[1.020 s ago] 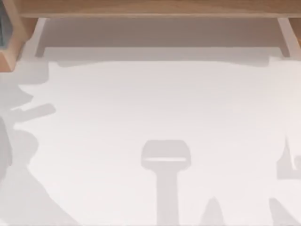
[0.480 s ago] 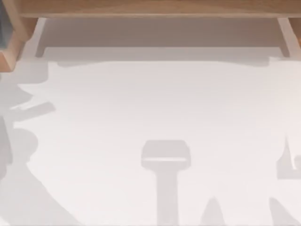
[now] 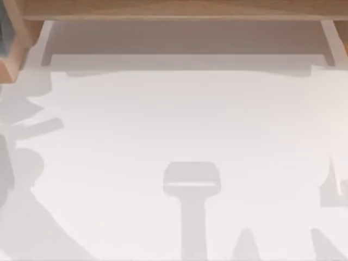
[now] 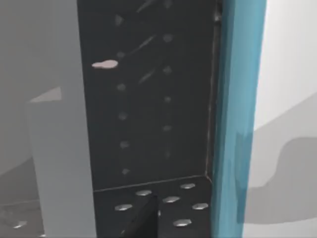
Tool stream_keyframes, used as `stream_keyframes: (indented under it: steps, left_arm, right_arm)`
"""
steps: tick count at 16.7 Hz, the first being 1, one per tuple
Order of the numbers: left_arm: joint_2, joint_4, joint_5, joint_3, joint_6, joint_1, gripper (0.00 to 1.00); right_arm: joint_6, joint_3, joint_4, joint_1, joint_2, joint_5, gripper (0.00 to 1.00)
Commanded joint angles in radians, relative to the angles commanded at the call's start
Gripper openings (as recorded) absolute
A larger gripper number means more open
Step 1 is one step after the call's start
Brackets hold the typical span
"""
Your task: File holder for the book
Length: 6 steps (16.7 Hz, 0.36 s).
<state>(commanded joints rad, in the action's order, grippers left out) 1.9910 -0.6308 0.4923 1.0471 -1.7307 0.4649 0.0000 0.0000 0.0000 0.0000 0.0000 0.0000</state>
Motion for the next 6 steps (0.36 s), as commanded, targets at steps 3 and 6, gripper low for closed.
stream_keyframes:
  steps: [3,6]
  left_arm:
    - [0.000,0.000,0.000,0.000,0.000,0.000,1.00]
    - [0.000,0.000,0.000,0.000,0.000,0.000,1.00]
  right_arm:
    - [0.000,0.000,0.000,0.000,0.000,0.000,1.00]
    - [0.000,0.000,0.000,0.000,0.000,0.000,1.00]
